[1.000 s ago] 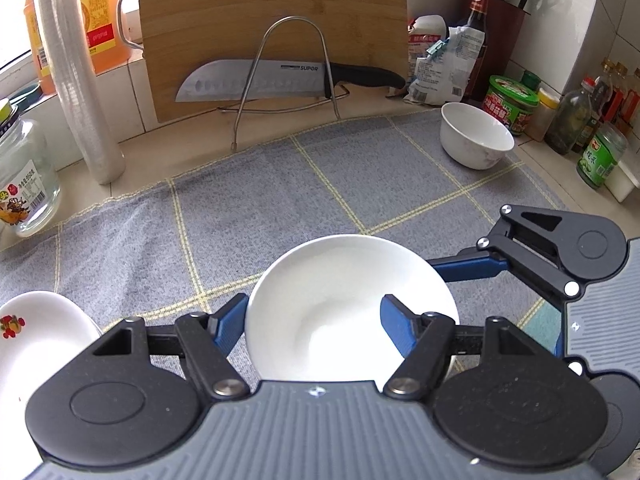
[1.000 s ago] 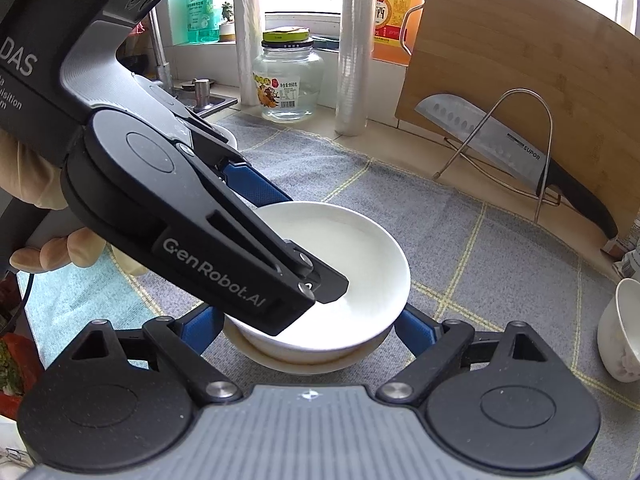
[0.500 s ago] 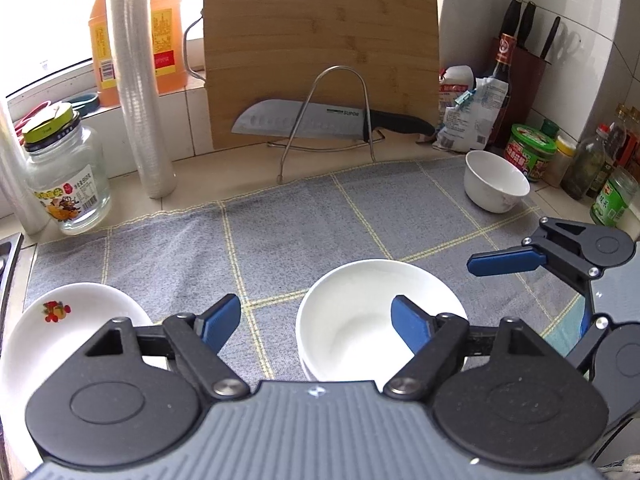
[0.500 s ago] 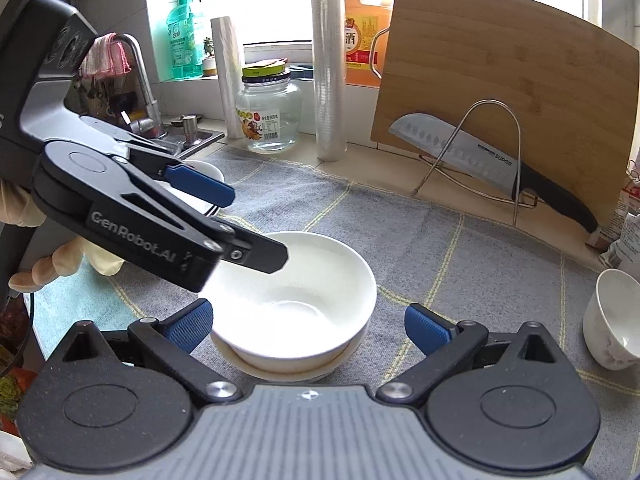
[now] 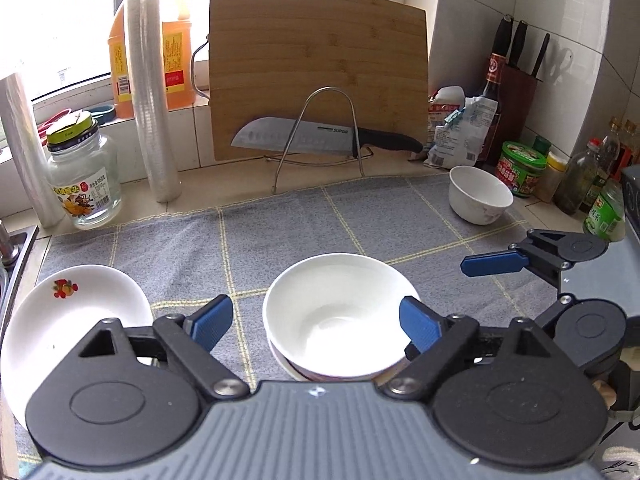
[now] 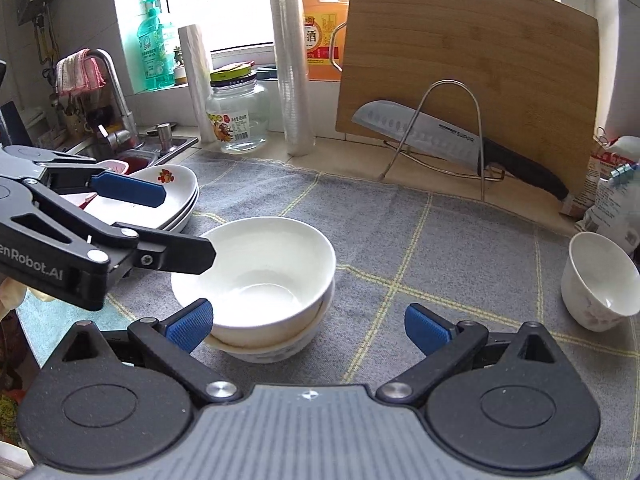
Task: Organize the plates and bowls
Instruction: 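Withdraw both grippers and move them to the pink-flowered bowl, then close both grippers on opposite sides of the pink-flowered bowl's rim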
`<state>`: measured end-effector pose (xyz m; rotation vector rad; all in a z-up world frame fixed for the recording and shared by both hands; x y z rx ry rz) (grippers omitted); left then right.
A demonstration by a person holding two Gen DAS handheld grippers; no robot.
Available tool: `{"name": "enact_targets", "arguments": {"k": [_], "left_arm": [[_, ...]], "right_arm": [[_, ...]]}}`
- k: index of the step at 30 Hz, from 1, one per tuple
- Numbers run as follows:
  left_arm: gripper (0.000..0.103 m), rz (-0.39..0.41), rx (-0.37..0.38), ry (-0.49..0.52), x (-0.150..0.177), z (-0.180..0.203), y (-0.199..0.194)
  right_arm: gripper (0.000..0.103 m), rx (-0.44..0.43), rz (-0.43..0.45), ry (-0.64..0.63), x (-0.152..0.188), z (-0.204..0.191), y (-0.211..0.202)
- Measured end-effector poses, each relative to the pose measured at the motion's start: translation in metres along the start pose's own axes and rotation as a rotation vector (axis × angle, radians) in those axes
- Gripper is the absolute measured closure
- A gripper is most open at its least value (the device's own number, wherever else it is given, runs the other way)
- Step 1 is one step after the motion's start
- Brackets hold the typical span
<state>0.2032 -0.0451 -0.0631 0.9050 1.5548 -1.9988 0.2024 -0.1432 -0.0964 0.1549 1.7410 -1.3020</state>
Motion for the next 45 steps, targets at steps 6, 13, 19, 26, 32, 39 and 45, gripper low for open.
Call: {"name": "enact_targets", "arguments": {"k": [6, 13, 19, 26, 32, 39, 45], "left_arm": [[0.004, 0.015, 0.035, 0.016, -0.001, 0.040, 0.003], [0.003, -0.010, 0.120, 0.066, 0.001, 0.099, 0.029], [0.003, -0.012, 0.167, 0.138, 0.004, 0.141, 0.061], [0.003, -0.029, 0.168, 0.147, 0.008, 0.170, 0.112], [0.003, 0.026, 0.147, 0.178, 0.005, 0.193, 0.145], [0.003, 0.063, 0.123, 0.236, -0.007, 0.219, 0.178], [0.004, 0.070, 0.117, 0.217, -0.015, 0.226, 0.198]], "right_arm": [[0.000, 0.082, 0.000, 0.043, 0.024, 0.042, -0.024], [0.000, 0.209, -0.036, 0.100, 0.056, 0.113, -0.045], [0.000, 0.265, -0.074, 0.122, 0.076, 0.160, -0.054], [0.000, 0.308, -0.095, 0.140, 0.083, 0.210, -0.058], [0.000, 0.305, -0.094, 0.130, 0.078, 0.236, -0.052], [0.000, 0.286, -0.099, 0.102, 0.068, 0.251, -0.040], [0.000, 0.253, -0.094, 0.100, 0.059, 0.262, -0.032]]}}
Point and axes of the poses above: each gripper's, at about its wrist camera, not at the fingertips, and y roughly the way its jaws point, z to its right, x to its underside, the point moved 10 cm from there along y, roughly the way its jaws point, and after that the axes turned 7 degrees about -y, right-handed, at the moved point
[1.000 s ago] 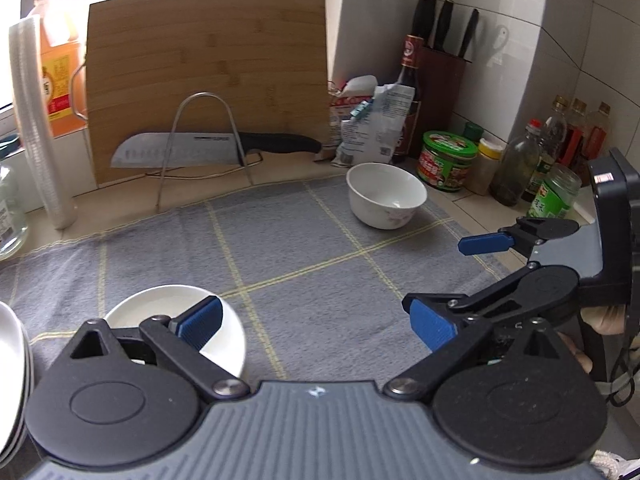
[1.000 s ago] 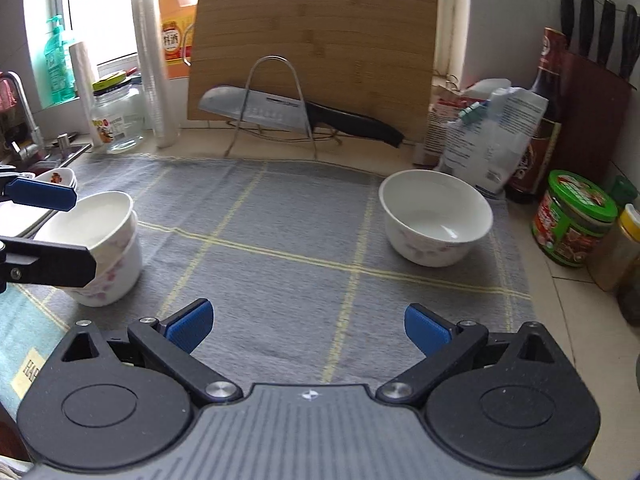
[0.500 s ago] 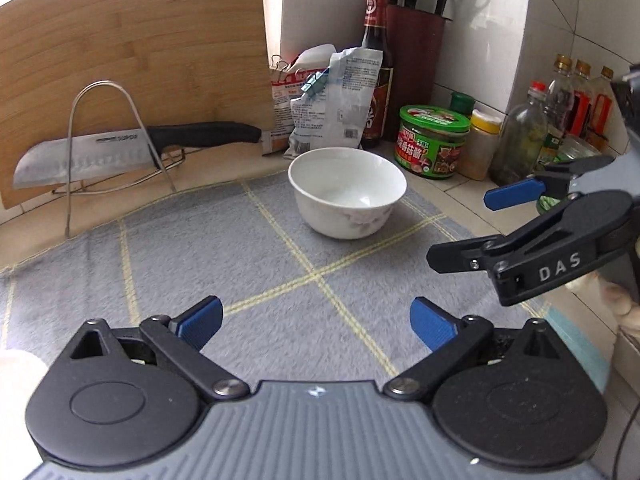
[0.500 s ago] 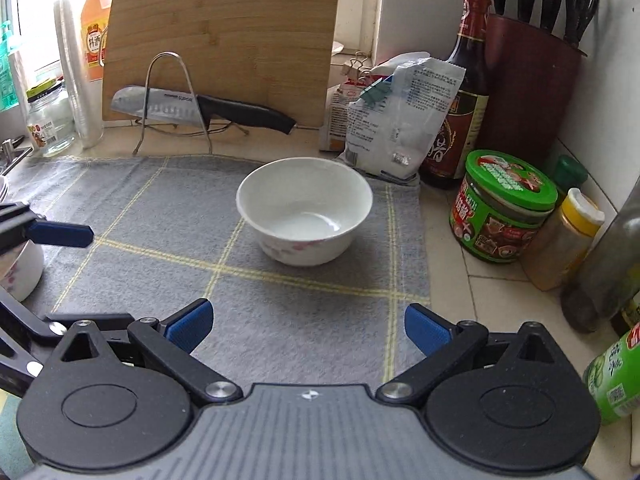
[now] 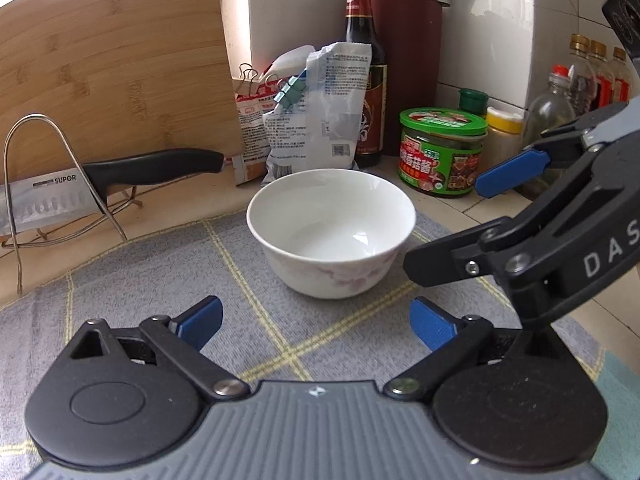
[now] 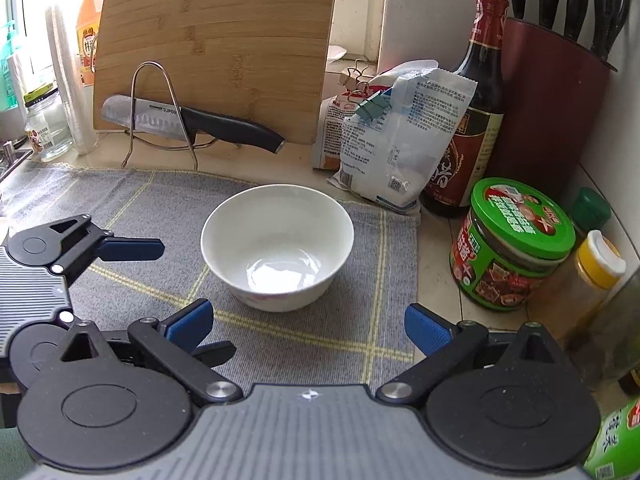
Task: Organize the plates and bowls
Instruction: 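Close both grippers on opposite sides of the pink-flowered bowl's rim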
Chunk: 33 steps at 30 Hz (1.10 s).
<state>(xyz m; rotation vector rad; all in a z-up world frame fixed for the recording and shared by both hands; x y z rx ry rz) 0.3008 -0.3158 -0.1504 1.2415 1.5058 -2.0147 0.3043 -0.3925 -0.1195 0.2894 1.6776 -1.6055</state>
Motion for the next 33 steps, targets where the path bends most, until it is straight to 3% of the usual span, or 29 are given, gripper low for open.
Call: {"name": "enact_targets", "arguments": {"k": [7, 20, 33], "left_arm": [[0.006, 0.008, 0.002, 0.005, -0.009, -0.002, 0.015], [0.016, 0.013, 0.045, 0.029, -0.015, -0.004, 0.025], [0.017, 0.014, 0.067, 0.069, -0.021, 0.000, 0.031]], "right_arm": [[0.002, -0.044, 0.009, 0.008, -0.016, 0.006, 0.016], [0.038, -0.081, -0.019, -0.008, -0.042, 0.013, 0.053], [0.049, -0.102, -0.056, -0.052, -0.052, 0.016, 0.074]]}}
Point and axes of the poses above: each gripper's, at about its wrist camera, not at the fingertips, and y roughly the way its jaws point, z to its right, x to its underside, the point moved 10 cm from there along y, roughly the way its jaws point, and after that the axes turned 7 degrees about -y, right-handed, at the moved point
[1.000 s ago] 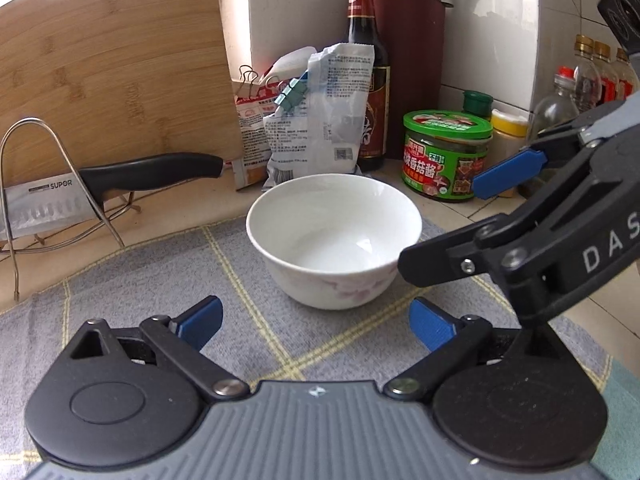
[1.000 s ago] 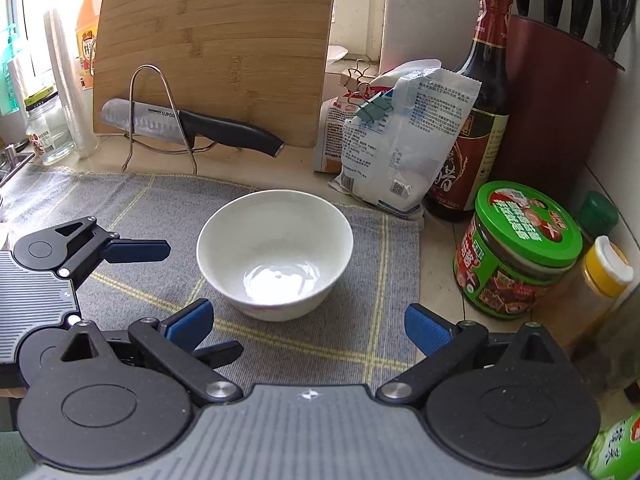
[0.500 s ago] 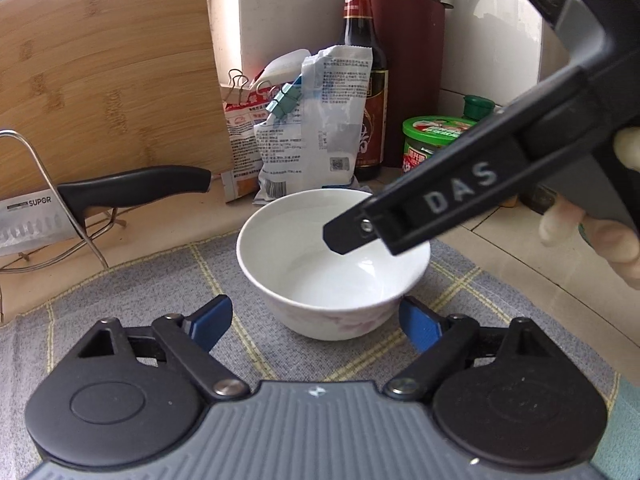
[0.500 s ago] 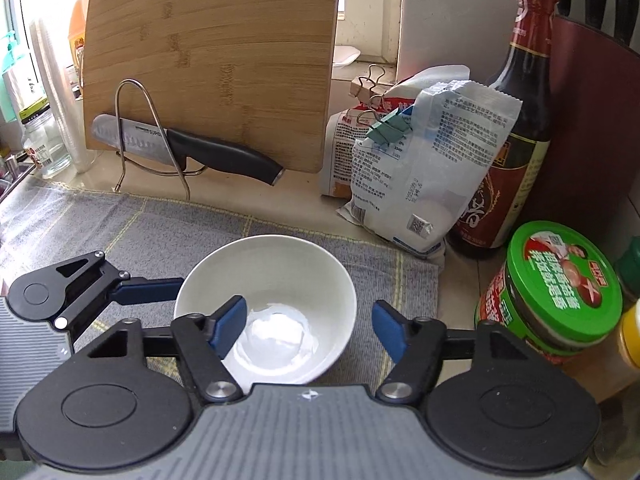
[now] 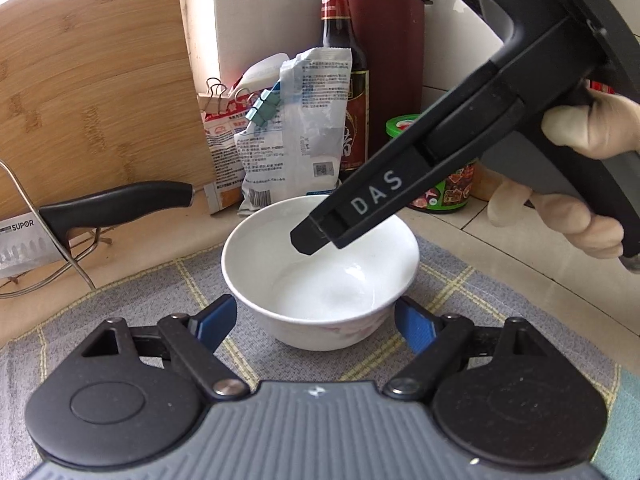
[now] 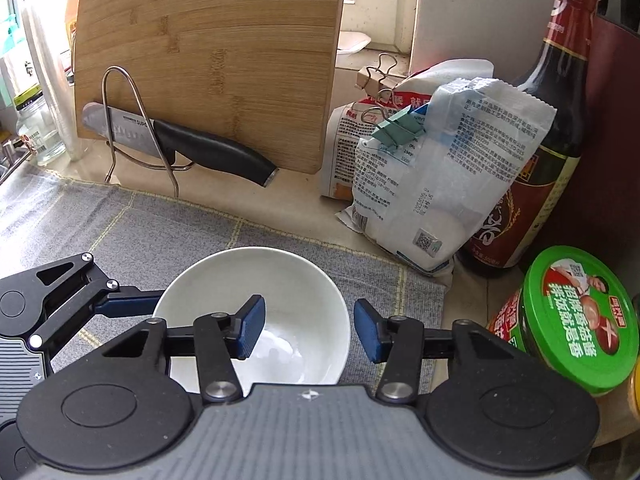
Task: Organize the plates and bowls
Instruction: 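Close both grippers on opposite sides of the pink-flowered bowl's rim, then lift the pink-flowered bowl with both grippers toward the bowl stack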
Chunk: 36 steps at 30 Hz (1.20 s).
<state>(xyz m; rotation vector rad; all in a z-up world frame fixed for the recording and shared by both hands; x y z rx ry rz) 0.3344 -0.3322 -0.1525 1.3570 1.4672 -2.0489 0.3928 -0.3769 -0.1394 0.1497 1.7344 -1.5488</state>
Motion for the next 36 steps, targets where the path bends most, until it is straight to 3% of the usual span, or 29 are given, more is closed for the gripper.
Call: {"name": "enact_targets", "arguments": {"k": [23, 36], "left_arm": [[0.019, -0.008, 0.020, 0.004, -0.001, 0.004, 0.002], [0.019, -0.065, 0.023, -0.010, 0.002, 0.004, -0.008]], "right_arm": [[0.051, -0.009, -0.042, -0.056, -0.001, -0.004, 0.006], [0.051, -0.018, -0.034, -0.058, 0.000, -0.013, -0.003]]}}
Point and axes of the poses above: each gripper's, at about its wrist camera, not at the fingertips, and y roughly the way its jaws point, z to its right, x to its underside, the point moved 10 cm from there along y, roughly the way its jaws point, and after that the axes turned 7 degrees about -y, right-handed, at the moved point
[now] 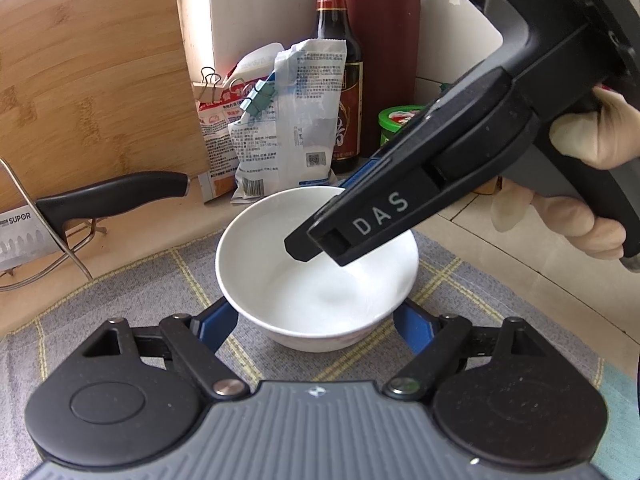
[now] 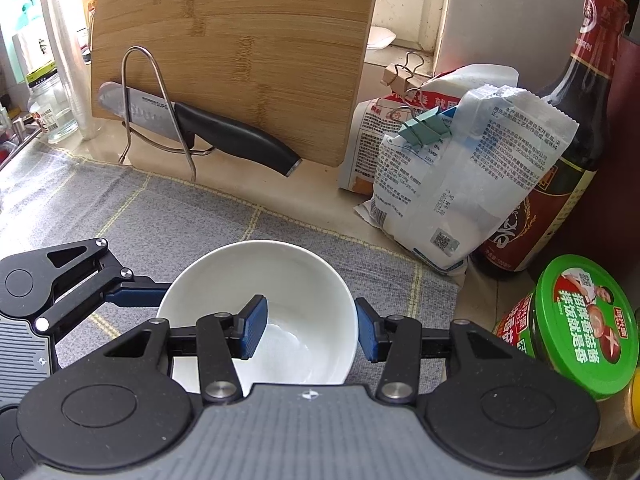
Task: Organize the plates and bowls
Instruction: 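Lift the pink-flowered bowl with both grippers toward the bowl stack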
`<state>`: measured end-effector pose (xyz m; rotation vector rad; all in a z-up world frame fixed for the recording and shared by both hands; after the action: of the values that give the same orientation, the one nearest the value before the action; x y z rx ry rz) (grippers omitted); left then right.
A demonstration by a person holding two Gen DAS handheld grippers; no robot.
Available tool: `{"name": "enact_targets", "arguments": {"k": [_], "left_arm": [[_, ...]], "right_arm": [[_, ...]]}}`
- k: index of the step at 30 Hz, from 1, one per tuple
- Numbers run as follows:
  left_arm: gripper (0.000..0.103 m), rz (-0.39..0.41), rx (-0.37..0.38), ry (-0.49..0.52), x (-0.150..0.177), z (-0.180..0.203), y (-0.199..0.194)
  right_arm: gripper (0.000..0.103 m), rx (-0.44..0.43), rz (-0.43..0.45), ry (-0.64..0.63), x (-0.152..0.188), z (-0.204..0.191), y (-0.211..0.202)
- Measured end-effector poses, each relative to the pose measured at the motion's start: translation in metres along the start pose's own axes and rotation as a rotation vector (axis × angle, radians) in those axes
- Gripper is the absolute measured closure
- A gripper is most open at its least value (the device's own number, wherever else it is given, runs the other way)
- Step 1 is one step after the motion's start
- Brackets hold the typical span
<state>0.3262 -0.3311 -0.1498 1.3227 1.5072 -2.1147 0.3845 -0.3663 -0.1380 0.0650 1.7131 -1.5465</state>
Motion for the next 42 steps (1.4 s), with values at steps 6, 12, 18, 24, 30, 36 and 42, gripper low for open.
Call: {"name": "enact_targets", "arguments": {"k": [6, 12, 18, 24, 30, 36, 42], "left_arm": [[0.019, -0.024, -0.007, 0.021, 0.003, -0.003, -0.021], [0.019, -0.028, -0.008, 0.033, 0.006, -0.007, -0.049], [0.019, -0.022, -0.023, 0.033, 0.010, -0.015, -0.078], [0.019, -0.018, -0.040, 0.017, 0.011, -0.030, -0.109], [0.019, -0.010, -0.060, -0.013, 0.016, -0.048, -0.138], [0.019, 0.001, -0.106, -0.041, 0.024, -0.066, -0.168], [0.019, 0.010, -0.153, -0.084, 0.036, -0.090, -0.195]], "right_arm": [[0.050, -0.012, 0.008, 0.004, 0.003, -0.014, -0.012], [0.050, -0.027, 0.021, 0.014, 0.004, -0.034, -0.028], [0.050, -0.046, 0.045, 0.015, -0.003, -0.056, -0.048], [0.050, -0.045, 0.065, -0.019, -0.011, -0.084, -0.066], [0.050, -0.063, 0.093, -0.051, -0.023, -0.114, -0.080], [0.050, -0.092, 0.120, -0.089, -0.041, -0.148, -0.087], [0.050, -0.134, 0.140, -0.142, -0.062, -0.189, -0.089]]}}
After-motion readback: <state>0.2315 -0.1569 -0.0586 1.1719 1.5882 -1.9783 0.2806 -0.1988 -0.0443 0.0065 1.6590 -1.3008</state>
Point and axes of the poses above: each gripper's, at about its wrist camera, not at the fingertips, and y roughly the way its jaws point, z to its right, x to its underside, the point moved 10 cm from there along y, roughly the way its jaws point, and after that the axes turned 7 degrees about -y, right-handed, at the moved point
